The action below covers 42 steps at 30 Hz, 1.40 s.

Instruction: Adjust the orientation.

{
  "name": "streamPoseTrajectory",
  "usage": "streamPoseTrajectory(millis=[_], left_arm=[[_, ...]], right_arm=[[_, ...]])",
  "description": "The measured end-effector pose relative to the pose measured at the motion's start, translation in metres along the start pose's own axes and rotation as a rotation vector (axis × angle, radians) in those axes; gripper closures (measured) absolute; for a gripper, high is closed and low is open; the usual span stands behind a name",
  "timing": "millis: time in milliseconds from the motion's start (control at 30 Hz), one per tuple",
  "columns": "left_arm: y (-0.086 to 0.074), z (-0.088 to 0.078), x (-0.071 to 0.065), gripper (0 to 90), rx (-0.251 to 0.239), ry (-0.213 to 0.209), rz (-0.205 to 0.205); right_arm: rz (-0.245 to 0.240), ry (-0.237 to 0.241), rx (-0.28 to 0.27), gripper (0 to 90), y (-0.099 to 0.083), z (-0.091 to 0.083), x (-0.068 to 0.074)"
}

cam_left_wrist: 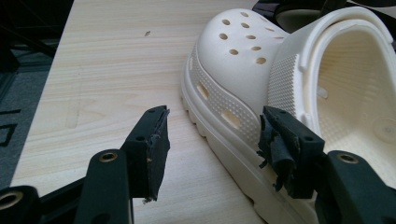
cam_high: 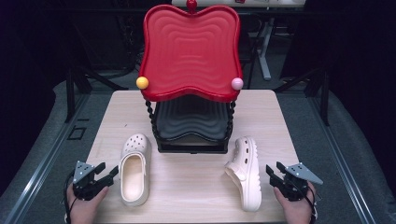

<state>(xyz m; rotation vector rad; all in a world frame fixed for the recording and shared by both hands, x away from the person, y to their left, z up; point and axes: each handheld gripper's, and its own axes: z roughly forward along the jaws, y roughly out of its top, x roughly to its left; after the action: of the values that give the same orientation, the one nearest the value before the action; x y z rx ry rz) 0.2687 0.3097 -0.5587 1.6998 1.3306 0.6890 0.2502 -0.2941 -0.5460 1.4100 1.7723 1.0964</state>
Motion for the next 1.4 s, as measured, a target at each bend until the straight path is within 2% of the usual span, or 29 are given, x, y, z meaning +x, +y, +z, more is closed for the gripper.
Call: streamPoseTrajectory(millis=[267, 400, 433, 600, 667, 700, 800, 867, 1100, 1167, 1400], left_arm=[[0.002, -0.005, 0.0, 42.7, -0.02, 0.003, -0.008], [0.003, -0.007, -0.001, 42.7, -0.033, -0.001, -0.012], [0.004, -0.008, -0.002, 42.7, -0.041, -0.013, -0.02], [0.007, -0.009, -0.004, 43.6, -0.055, -0.016, -0.027], [0.009, -0.011, -0.003, 44.1, -0.086, -0.011, -0.041], [0.011, -0.013, -0.003, 44.1, -0.107, -0.019, -0.06], [0.013, -0.014, -0.004, 45.1, -0.113, -0.037, -0.066], [0.014, -0.011, -0.011, 46.1, -0.099, -0.06, -0.039], [0.016, -0.002, -0.029, 50.1, -0.077, -0.098, 0.006], [0.017, 0.002, -0.035, 52.1, -0.051, -0.089, 0.036], [0.017, 0.011, -0.039, 57.3, -0.009, -0.042, 0.054]], right_arm=[[0.023, 0.015, -0.012, 50.3, -0.001, 0.0, 0.001], [0.049, 0.014, 0.006, 50.2, -0.002, 0.0, -0.001], [0.055, 0.015, 0.002, 50.2, -0.002, -0.001, -0.001], [0.082, 0.026, -0.01, 49.0, -0.004, -0.003, -0.003], [0.093, 0.022, -0.007, 48.0, -0.004, -0.004, -0.005], [0.102, 0.02, -0.005, 47.6, -0.005, -0.004, -0.006], [0.113, 0.018, -0.001, 47.5, -0.007, -0.006, -0.008], [0.113, 0.014, -0.003, 47.5, -0.008, -0.008, -0.008], [0.132, 0.008, -0.009, 47.7, -0.009, -0.01, -0.01], [0.129, 0.006, -0.001, 47.9, -0.009, -0.01, -0.011], [0.13, 0.014, -0.005, 48.0, -0.009, -0.009, -0.009]])
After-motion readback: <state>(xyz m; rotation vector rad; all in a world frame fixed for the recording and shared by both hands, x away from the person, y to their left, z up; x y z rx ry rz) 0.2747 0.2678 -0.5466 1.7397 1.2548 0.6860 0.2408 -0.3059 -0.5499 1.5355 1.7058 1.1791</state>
